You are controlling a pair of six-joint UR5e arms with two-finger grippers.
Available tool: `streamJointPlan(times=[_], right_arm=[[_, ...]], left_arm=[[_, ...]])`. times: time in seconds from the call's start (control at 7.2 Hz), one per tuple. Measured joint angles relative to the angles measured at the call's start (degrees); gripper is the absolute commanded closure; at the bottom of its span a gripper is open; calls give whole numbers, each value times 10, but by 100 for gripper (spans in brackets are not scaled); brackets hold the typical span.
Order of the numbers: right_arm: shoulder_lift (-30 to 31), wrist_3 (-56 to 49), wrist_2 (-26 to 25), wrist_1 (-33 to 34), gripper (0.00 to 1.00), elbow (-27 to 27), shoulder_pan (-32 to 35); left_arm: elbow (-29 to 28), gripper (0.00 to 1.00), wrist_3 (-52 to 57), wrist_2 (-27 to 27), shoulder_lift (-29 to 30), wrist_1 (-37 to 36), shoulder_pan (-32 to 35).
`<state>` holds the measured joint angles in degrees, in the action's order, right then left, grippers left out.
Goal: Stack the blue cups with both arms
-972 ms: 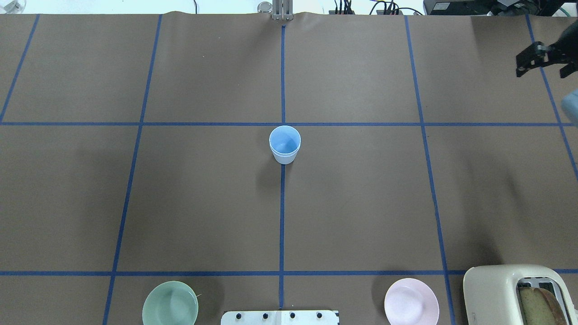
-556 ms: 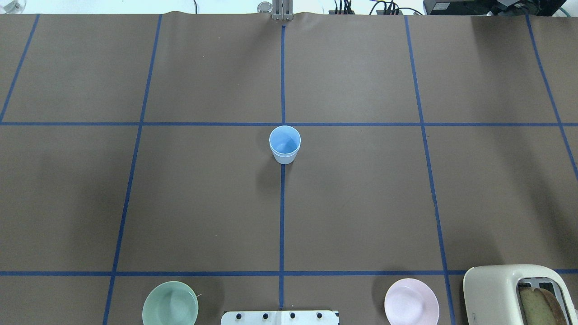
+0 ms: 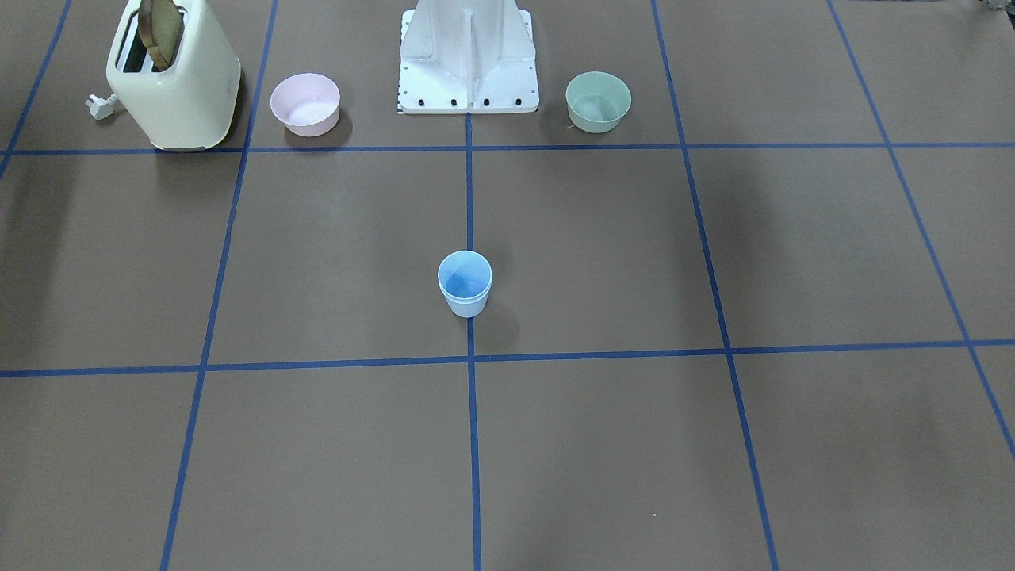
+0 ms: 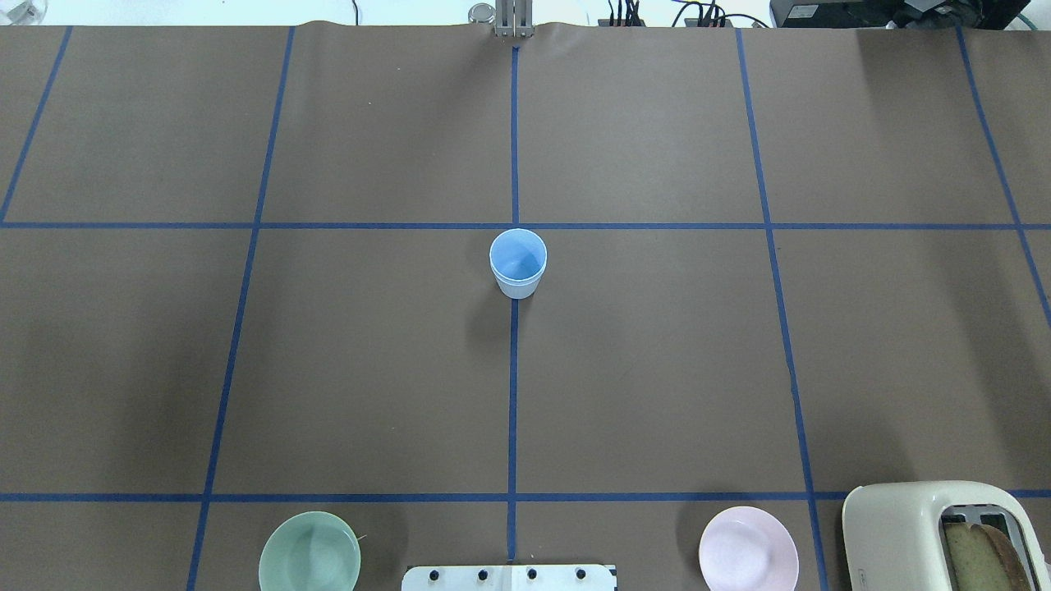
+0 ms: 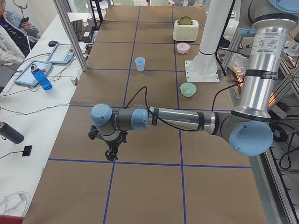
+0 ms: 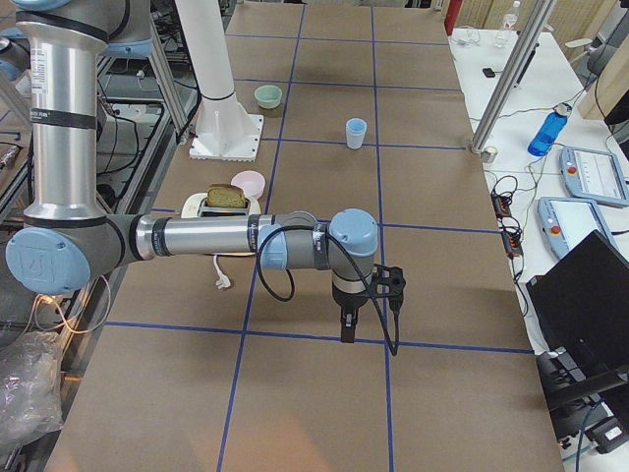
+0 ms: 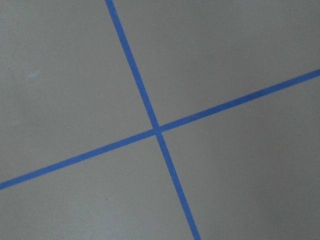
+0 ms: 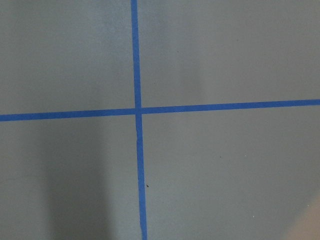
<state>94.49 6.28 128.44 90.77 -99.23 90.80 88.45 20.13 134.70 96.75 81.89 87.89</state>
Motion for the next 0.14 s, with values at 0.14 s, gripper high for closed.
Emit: streamJointPlan(times=[0.14], right_arm=[[3,-1,0,1,0,-2,2]], left_arm=[[9,1,-1,0,-11,-1,0]])
